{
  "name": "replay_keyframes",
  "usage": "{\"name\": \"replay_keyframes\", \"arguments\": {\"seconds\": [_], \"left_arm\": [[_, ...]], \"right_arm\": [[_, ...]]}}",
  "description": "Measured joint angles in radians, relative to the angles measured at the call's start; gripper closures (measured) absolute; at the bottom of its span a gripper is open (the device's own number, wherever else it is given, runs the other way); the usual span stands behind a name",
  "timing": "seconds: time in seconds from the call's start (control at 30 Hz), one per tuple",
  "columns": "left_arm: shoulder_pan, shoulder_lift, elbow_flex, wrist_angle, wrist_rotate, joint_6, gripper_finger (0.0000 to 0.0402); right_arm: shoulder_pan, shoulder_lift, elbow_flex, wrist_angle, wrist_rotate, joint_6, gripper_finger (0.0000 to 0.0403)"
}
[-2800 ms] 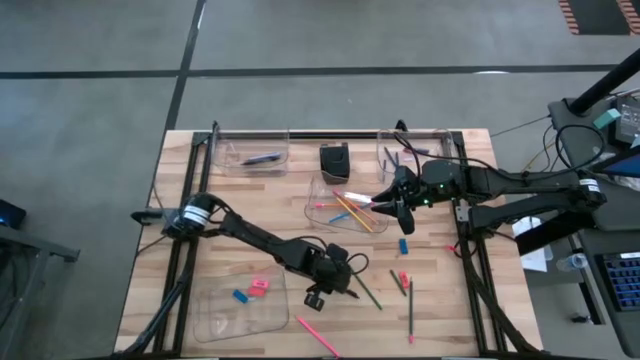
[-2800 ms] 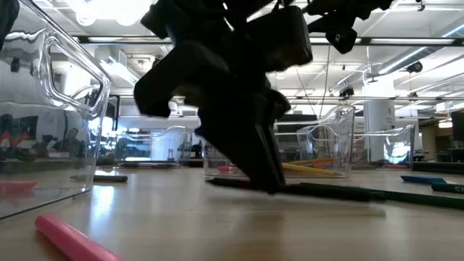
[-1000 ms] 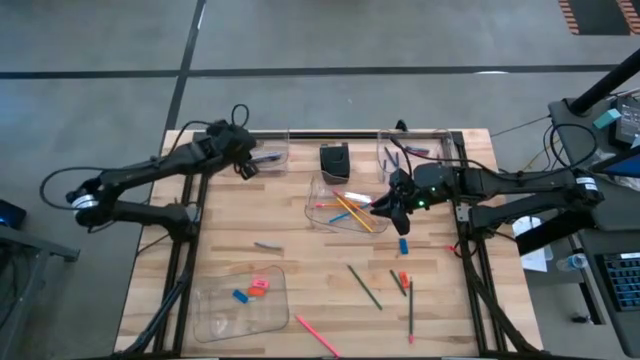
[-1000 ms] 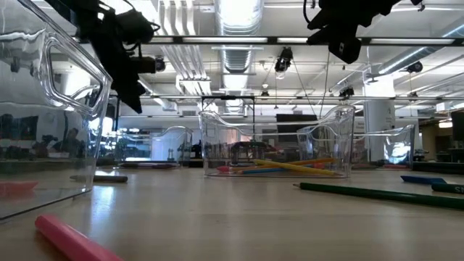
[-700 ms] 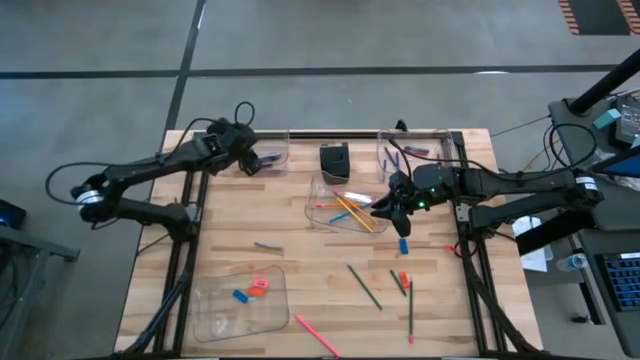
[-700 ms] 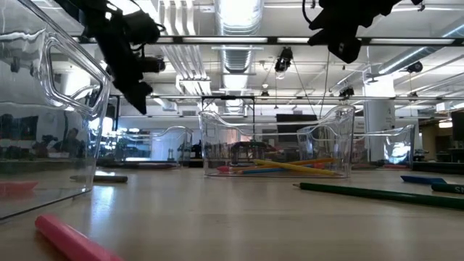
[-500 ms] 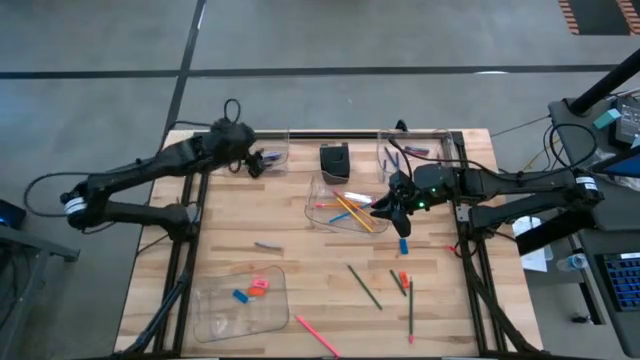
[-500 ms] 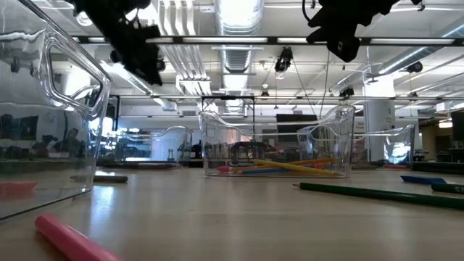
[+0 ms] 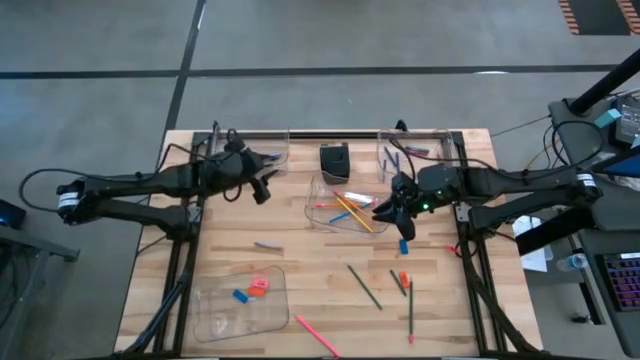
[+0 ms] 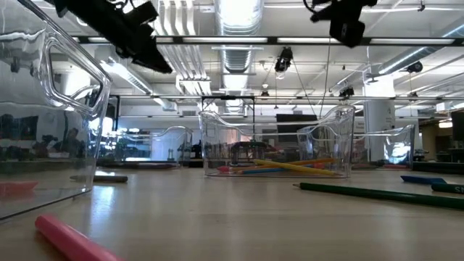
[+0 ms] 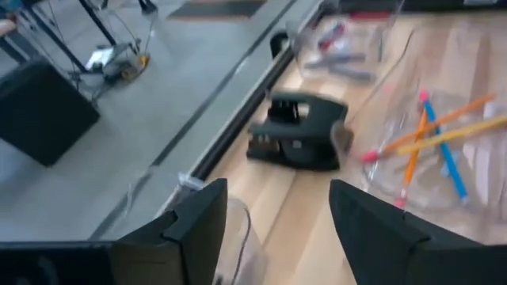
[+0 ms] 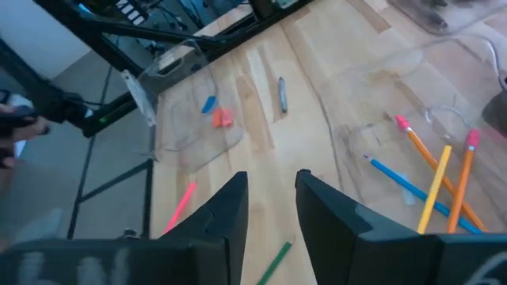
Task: Sort crayons/erasers/pens/pencils in bins
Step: Put the green pencil into the middle transparent bin
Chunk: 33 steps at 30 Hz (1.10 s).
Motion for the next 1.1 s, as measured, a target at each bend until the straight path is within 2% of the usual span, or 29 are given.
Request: {"name": "replay_keyframes", "arguments": {"seconds": [0.2, 0.4, 0.57, 0.83, 1.0, 1.1], "left_arm": [[0.0, 0.005, -0.096, 0.015, 0.002, -0.078, 0.0194], [-0.002, 0.002, -0.182, 0.081, 0.07, -0.132, 0.0195], [-0.019, -0.014, -0.15, 0.084, 0.136, -0.131, 0.0195], [-0.077, -0.039, -0.111, 0.075, 0.143, -0.123, 0.0195], [-0.106, -0.038, -0.11, 0.074, 0.143, -0.124, 0.0195], [-0.113, -0.043, -0.069, 0.086, 0.145, -0.15, 0.0195]], "right_arm": [[0.053, 0.009, 0.132, -0.15, 0.001, -0.008, 0.0303], [0.126, 0.026, 0.12, -0.151, 0.078, -0.074, 0.0305], [0.15, 0.077, 0.075, -0.157, 0.098, -0.073, 0.0307], [0.189, 0.215, 0.072, -0.154, 0.101, 0.003, 0.0307], [0.252, 0.336, 0.072, -0.16, 0.107, 0.037, 0.0312], [0.3, 0.406, 0.072, -0.172, 0.097, 0.07, 0.0312]]}}
